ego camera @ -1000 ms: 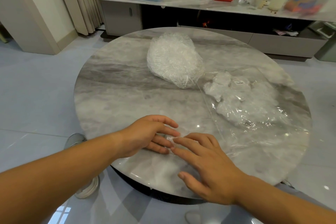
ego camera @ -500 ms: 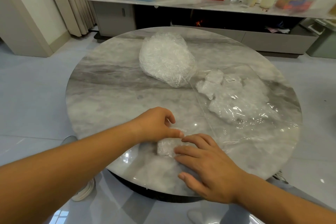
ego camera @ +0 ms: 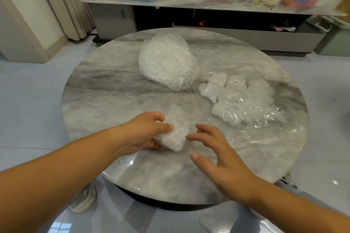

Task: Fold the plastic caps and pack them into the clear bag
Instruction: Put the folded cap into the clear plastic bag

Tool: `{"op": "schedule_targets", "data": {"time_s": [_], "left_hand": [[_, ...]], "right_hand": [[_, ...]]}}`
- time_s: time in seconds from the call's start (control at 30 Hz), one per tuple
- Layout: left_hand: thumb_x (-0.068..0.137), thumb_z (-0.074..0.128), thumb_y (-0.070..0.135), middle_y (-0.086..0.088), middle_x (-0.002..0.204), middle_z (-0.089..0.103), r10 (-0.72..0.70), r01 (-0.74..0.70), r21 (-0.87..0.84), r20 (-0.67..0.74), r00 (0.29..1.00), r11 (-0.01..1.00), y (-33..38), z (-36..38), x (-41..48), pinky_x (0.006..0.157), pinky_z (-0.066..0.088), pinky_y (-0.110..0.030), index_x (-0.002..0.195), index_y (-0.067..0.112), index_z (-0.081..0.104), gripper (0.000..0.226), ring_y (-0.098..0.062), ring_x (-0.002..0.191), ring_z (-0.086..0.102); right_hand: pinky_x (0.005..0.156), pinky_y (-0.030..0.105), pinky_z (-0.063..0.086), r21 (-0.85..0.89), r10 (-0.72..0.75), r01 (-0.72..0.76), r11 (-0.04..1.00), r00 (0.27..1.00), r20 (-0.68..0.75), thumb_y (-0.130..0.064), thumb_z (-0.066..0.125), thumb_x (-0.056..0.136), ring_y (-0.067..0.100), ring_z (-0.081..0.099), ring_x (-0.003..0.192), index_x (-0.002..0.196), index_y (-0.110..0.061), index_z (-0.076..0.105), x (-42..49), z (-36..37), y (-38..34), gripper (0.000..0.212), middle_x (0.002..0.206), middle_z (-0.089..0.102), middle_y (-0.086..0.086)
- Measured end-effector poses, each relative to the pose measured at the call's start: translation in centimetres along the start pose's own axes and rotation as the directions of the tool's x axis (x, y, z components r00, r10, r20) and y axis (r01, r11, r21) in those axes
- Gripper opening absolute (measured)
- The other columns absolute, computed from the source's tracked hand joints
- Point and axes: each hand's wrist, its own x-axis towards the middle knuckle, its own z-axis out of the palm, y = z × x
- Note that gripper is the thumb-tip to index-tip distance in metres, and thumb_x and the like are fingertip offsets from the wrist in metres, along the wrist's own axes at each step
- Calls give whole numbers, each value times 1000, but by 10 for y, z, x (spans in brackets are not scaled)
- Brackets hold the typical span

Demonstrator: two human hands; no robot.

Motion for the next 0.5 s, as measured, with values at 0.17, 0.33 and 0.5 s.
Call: {"op": "schedule_targets", "data": {"time_s": [0.17,0.33,0.5], "left_hand": [[97,60,5,-22,111,72,50,-39,-217,49,998,975,-2,10,-14,63,59,-32,122,-3,60,26,-27,86,74],[98,55,0,-20,117,71,35,7,-232,174,984,973,-4,19,-24,75,62,-42,127,1,57,30,-34,103,72],[99,50,-3,-24,121,68,-93,172,-260,291,952,950,-4,21,-30,82,61,-50,133,0,54,34,-42,106,69]], "right_hand": [[112,36,40,514,187,-191,836,980,61,-53,59,86,-1,55,128,113,-38,76,14,-4,-17,36,131,66,-16],[109,50,45,639,220,-184,747,975,24,-56,56,87,18,64,122,107,-15,79,22,-9,-17,51,124,72,3],[104,28,45,380,36,10,925,993,-114,-59,51,85,7,62,121,110,-25,78,19,-15,-13,50,121,72,-11]]}}
